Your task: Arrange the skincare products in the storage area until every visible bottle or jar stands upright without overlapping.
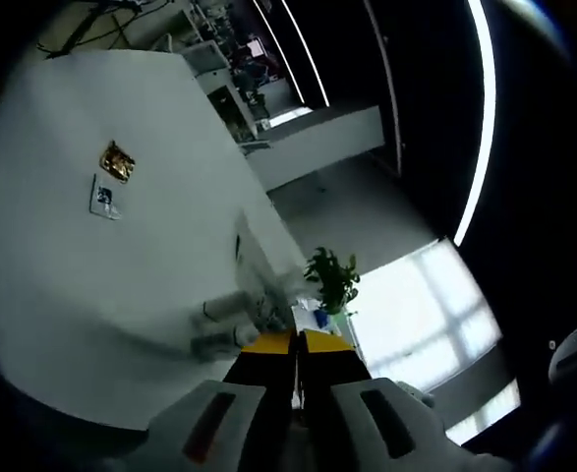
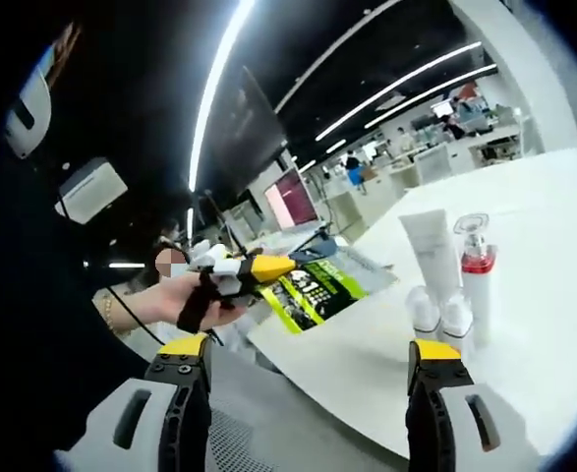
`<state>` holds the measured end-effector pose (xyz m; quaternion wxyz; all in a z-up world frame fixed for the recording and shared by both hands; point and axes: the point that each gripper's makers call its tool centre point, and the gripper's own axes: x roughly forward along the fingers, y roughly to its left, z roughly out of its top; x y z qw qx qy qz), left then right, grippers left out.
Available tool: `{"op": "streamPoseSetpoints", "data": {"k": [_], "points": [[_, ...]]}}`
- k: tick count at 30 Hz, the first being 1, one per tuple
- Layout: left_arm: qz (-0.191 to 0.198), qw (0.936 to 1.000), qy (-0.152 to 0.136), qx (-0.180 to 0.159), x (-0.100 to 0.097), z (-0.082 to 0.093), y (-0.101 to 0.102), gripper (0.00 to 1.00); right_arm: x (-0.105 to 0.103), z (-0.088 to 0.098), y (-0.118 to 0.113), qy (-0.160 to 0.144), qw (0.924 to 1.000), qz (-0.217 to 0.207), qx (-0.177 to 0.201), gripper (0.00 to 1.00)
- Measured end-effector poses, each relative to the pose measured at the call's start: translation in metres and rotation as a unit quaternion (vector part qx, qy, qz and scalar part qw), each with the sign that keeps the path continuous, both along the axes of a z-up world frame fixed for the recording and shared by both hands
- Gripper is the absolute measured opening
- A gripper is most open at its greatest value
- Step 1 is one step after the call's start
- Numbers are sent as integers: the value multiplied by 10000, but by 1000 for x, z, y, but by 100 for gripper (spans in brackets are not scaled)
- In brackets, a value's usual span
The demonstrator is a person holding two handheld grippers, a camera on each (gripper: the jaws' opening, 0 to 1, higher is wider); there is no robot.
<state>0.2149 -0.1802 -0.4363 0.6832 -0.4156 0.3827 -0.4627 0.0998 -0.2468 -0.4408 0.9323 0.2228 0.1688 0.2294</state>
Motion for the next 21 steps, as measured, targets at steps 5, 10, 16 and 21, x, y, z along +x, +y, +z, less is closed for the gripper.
{"op": "streamPoseSetpoints", "data": {"k": [5, 10, 16, 21], "points": [[-17, 9998, 26, 192, 7, -17, -7, 0, -2, -3, -10, 51, 9998, -94, -154, 92], [-62, 9993, -3, 382, 8, -32, -17, 0, -4, -9, -17, 139, 9993, -140, -307, 98], [-152, 9985, -33, 519, 14, -50, -23, 0, -5, -16, -23, 281, 9988, -217, -330, 99], [-95, 9978, -4, 660, 22, -69, -30, 0, -6, -18, -21, 312, 9987, -254, -313, 99]]}}
